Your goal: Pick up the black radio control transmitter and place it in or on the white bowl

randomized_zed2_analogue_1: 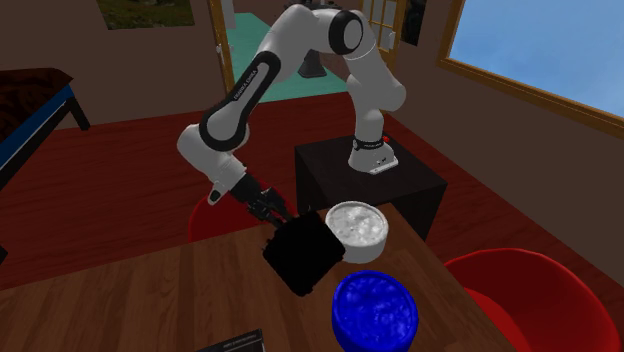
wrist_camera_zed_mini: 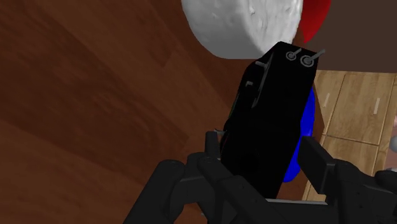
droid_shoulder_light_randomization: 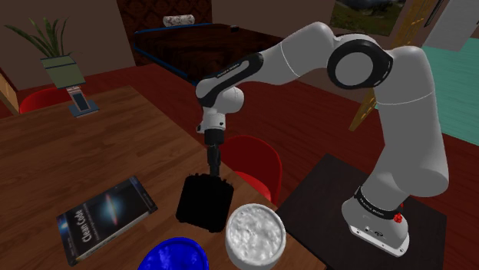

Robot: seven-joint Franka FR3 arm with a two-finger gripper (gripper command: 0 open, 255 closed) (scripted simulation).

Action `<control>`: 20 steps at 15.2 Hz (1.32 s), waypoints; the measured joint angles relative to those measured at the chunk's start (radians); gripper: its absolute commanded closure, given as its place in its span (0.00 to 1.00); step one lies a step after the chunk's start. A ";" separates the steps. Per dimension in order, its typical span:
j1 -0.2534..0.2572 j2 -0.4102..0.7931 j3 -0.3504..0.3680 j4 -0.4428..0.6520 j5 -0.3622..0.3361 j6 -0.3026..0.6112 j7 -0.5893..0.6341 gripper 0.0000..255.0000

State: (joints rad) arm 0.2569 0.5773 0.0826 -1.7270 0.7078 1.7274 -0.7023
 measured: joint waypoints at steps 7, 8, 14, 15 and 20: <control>-0.005 -0.053 0.001 0.010 -0.004 -0.050 0.038 1.00; -0.005 -0.062 0.001 0.010 -0.004 -0.057 0.044 1.00; -0.005 -0.174 0.003 -0.106 0.007 -0.054 0.041 1.00; -0.003 -0.205 0.005 -0.149 0.012 -0.043 0.035 1.00; 0.004 -0.382 0.012 -0.401 0.040 0.016 -0.012 1.00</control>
State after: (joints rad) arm 0.2611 0.1952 0.0944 -2.1280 0.7480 1.7432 -0.7146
